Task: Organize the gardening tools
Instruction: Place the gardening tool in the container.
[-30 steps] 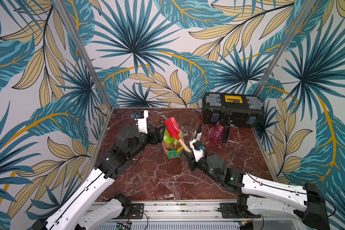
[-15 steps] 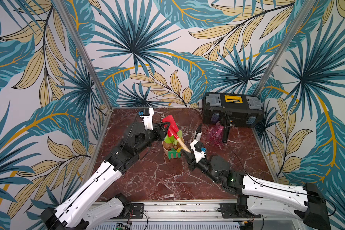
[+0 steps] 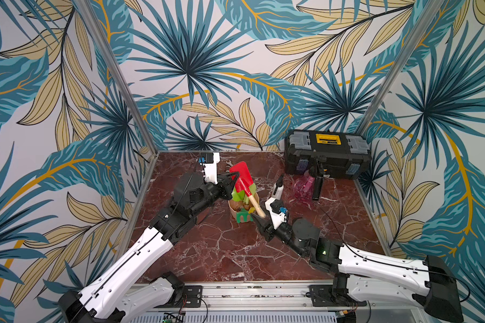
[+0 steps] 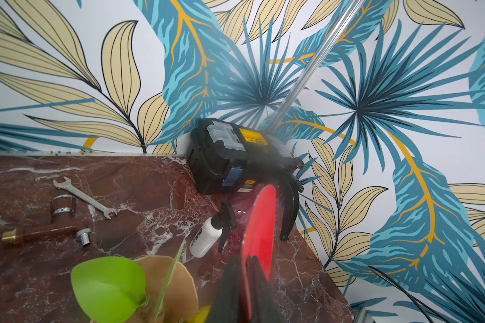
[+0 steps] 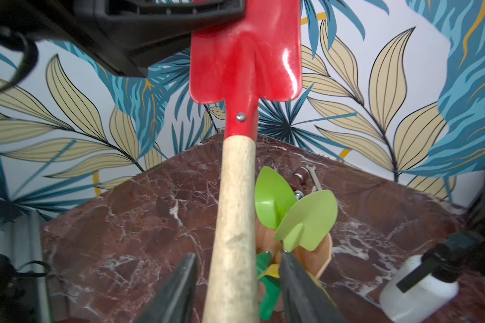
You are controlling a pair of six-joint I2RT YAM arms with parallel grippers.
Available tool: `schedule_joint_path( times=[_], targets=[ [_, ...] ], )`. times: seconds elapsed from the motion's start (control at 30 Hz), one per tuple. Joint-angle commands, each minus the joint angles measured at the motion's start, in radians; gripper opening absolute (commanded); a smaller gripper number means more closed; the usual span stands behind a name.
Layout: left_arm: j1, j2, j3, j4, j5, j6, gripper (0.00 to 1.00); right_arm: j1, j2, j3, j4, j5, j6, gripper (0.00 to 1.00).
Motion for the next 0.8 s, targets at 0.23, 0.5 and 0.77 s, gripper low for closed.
schedule_joint_path(
  times=[0.23,0.5,0.77],
  targets=[
    [0.003,-0.152,-0.093,0.290,-0.068,0.387,0.00,0.005,-0.167,-0.058,-0.177,0.103,0.158,0.84],
    [0.003,-0.142,-0.177,0.333,-0.114,0.628,0.00,0.005,-0.259,-0.090,-0.215,0.128,0.215,0.84],
    [0.003,-0.107,-0.366,0.586,-0.095,0.716,0.00,0.005,-0.248,-0.090,-0.214,0.107,0.212,0.84]
  ],
)
